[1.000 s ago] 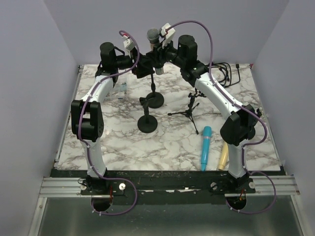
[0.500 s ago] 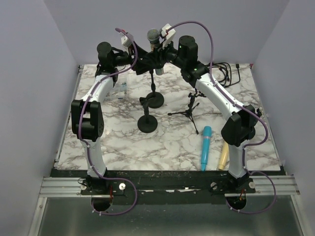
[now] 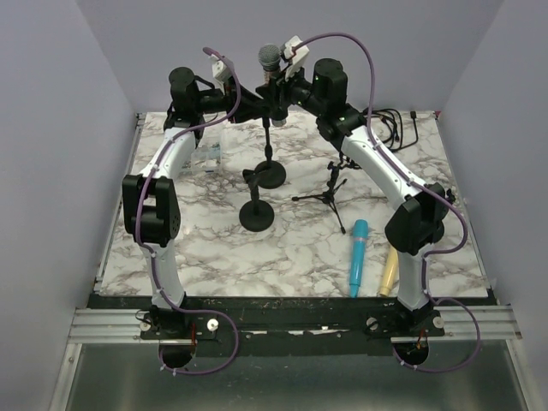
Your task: Remove the microphone from the stand
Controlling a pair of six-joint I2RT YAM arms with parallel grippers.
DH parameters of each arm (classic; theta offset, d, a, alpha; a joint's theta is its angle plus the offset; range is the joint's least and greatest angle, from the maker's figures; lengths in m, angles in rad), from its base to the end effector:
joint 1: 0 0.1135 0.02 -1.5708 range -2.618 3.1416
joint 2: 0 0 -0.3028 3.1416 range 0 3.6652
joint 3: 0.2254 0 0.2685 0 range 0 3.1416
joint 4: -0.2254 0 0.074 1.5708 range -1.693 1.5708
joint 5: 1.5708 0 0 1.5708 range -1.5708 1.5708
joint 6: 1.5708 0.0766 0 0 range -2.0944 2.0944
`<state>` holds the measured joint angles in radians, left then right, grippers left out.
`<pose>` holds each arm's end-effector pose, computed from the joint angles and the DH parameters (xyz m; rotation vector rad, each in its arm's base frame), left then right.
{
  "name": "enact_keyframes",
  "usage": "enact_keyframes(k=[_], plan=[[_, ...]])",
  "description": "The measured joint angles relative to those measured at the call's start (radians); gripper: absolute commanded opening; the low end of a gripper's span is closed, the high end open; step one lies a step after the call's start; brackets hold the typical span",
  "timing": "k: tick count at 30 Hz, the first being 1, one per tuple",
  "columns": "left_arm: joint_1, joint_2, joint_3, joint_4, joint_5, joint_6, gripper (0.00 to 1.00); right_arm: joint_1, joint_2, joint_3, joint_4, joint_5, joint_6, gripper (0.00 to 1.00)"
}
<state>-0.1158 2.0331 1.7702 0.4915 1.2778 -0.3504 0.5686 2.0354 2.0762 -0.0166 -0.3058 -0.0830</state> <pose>0.5050 -0.1326 0.3962 0.9694 1.3162 -1.2100 0.4609 0.3219 0.4584 -0.7333 1.4005 0.6182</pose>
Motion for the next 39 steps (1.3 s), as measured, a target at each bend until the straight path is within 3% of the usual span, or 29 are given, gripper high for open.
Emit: enact_keyframes(k=[7,16,19,21,28,33,39], plan=[[-0.01,-0.019,0.053,-0.249,-0.038,0.18,0.0,0.002,0.0,0.1,0.026,0.034,0.029,0.01],[-0.016,-0.047,0.055,-0.365,-0.082,0.267,0.02,0.008,-0.054,0.159,0.058,0.199,0.075,0.01],[-0.018,-0.049,0.071,-0.406,-0.114,0.274,0.41,0.008,-0.119,0.12,0.049,0.262,0.099,0.01],[-0.018,-0.048,0.092,-0.454,-0.138,0.275,0.53,0.008,-0.194,0.042,0.043,0.288,0.119,0.01],[-0.017,-0.049,0.101,-0.513,-0.189,0.261,0.68,0.008,-0.472,-0.336,0.011,0.301,0.215,0.01],[-0.016,-0.049,0.101,-0.594,-0.214,0.24,0.98,0.008,-0.58,-0.544,-0.08,0.226,0.325,0.01],[-0.016,-0.05,0.101,-0.629,-0.246,0.216,0.99,0.008,-0.693,-0.756,-0.234,0.13,0.451,0.01]])
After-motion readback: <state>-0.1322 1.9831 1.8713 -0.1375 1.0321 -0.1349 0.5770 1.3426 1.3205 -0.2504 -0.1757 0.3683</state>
